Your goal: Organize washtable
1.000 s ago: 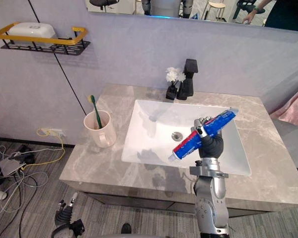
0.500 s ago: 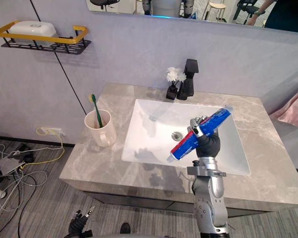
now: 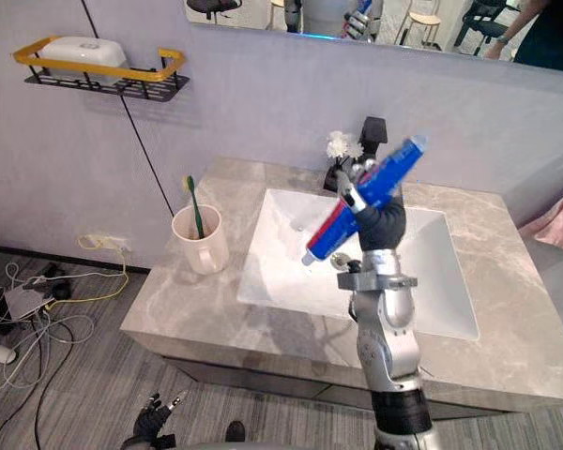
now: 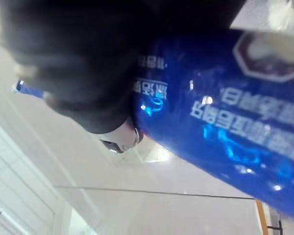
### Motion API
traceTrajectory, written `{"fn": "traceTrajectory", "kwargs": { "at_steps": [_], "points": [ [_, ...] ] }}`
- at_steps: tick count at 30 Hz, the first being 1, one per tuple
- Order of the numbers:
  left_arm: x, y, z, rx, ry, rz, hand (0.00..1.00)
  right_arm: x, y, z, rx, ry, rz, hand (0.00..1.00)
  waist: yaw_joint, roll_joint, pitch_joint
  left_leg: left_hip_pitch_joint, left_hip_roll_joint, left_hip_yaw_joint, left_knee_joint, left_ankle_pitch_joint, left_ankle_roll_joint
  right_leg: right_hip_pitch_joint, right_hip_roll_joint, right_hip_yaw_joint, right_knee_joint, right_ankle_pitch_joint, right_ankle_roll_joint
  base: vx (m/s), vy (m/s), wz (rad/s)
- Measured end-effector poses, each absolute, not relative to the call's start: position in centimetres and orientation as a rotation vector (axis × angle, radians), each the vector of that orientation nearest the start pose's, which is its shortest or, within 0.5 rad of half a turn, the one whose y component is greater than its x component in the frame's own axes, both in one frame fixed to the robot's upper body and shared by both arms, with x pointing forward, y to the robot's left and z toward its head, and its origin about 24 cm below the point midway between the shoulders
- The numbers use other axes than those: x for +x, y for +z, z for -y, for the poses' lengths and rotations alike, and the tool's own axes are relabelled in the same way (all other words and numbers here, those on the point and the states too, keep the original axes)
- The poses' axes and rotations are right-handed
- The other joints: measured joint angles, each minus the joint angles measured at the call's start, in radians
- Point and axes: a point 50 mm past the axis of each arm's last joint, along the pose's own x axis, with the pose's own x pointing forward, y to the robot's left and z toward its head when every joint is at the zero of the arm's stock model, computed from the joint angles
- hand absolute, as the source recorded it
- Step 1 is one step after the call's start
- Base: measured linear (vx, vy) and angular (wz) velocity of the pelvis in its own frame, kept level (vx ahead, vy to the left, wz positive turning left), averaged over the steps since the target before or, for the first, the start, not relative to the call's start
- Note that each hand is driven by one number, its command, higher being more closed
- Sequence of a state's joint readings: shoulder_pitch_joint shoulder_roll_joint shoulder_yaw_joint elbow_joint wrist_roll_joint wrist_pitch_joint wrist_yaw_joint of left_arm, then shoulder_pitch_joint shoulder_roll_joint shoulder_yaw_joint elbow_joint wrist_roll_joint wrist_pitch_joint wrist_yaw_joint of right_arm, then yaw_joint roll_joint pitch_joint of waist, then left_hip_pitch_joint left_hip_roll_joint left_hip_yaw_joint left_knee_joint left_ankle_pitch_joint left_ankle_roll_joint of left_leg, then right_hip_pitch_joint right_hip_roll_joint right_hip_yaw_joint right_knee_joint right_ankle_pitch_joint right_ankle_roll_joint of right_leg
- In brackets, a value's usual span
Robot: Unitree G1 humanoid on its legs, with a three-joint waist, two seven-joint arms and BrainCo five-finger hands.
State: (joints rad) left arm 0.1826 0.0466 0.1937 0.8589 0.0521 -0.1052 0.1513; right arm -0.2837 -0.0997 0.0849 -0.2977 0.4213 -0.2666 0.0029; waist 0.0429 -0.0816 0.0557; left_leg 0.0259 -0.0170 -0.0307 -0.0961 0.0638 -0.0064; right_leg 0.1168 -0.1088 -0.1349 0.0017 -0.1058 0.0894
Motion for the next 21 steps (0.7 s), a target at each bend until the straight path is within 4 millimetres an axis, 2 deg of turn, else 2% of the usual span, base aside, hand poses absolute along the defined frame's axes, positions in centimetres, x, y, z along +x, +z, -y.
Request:
{"fn": "traceTrajectory", "kwargs": {
  "at_steps": [4, 7, 8, 9, 13, 15, 21],
  "points": [
    [10.4, -14.3, -20.9, 0.101, 0.329, -0.909, 0.00, 27.1, 22.0, 11.6, 0.291, 0.248, 0.858, 1.00, 0.026, -0.014, 0.006, -0.010, 0.000, -0.016, 0.000, 0.006, -0.004, 0.000, 0.002, -0.012, 0.000, 0.000, 0.000, -0.03, -0.020, 0.09],
    [10.8, -14.2, -20.9, 0.105, 0.310, -0.893, 0.00, 28.0, 22.9, 10.7, 0.227, 0.217, 0.879, 1.00, 0.033, -0.024, 0.010, -0.021, -0.001, -0.033, 0.000, 0.012, -0.004, -0.001, 0.002, -0.032, -0.001, 0.000, 0.000, -0.02, -0.024, 0.23],
    [10.9, -14.2, -20.8, 0.106, 0.308, -0.891, 0.00, 28.1, 23.0, 10.6, 0.210, 0.209, 0.882, 1.00, 0.035, -0.026, 0.011, -0.022, -0.001, -0.036, 0.000, 0.012, -0.004, -0.001, 0.002, -0.032, -0.001, 0.000, 0.000, -0.02, -0.015, 0.09],
    [11.2, -14.1, -20.8, 0.112, 0.301, -0.884, 0.00, 28.2, 23.2, 10.4, 0.182, 0.194, 0.893, 1.00, 0.054, -0.028, 0.012, -0.026, -0.002, -0.038, 0.000, 0.012, -0.004, -0.002, 0.003, -0.032, -0.001, 0.000, 0.000, -0.01, -0.015, 0.05],
    [11.6, -14.0, -20.5, 0.124, 0.275, -0.871, 0.00, 28.8, 23.8, 9.7, 0.140, 0.170, 0.908, 1.00, 0.062, -0.037, 0.021, -0.032, -0.002, -0.048, 0.000, 0.014, -0.006, -0.002, 0.003, -0.050, -0.002, -0.002, -0.003, -0.02, -0.022, 0.08],
    [12.0, -13.9, -20.3, 0.133, 0.261, -0.863, 0.00, 29.2, 24.1, 9.4, 0.118, 0.155, 0.913, 1.00, 0.078, -0.040, 0.023, -0.043, -0.001, -0.050, 0.000, 0.016, -0.007, -0.013, 0.005, -0.052, -0.001, -0.003, -0.005, -0.01, -0.012, 0.05],
    [12.5, -13.7, -20.1, 0.139, 0.251, -0.846, 0.00, 30.8, 25.1, 8.1, 0.088, 0.172, 0.894, 1.00, 0.099, -0.048, 0.040, -0.055, -0.002, -0.063, 0.000, 0.020, -0.008, -0.018, 0.007, -0.059, -0.003, -0.003, -0.005, -0.01, -0.009, 0.05]
  ]
}}
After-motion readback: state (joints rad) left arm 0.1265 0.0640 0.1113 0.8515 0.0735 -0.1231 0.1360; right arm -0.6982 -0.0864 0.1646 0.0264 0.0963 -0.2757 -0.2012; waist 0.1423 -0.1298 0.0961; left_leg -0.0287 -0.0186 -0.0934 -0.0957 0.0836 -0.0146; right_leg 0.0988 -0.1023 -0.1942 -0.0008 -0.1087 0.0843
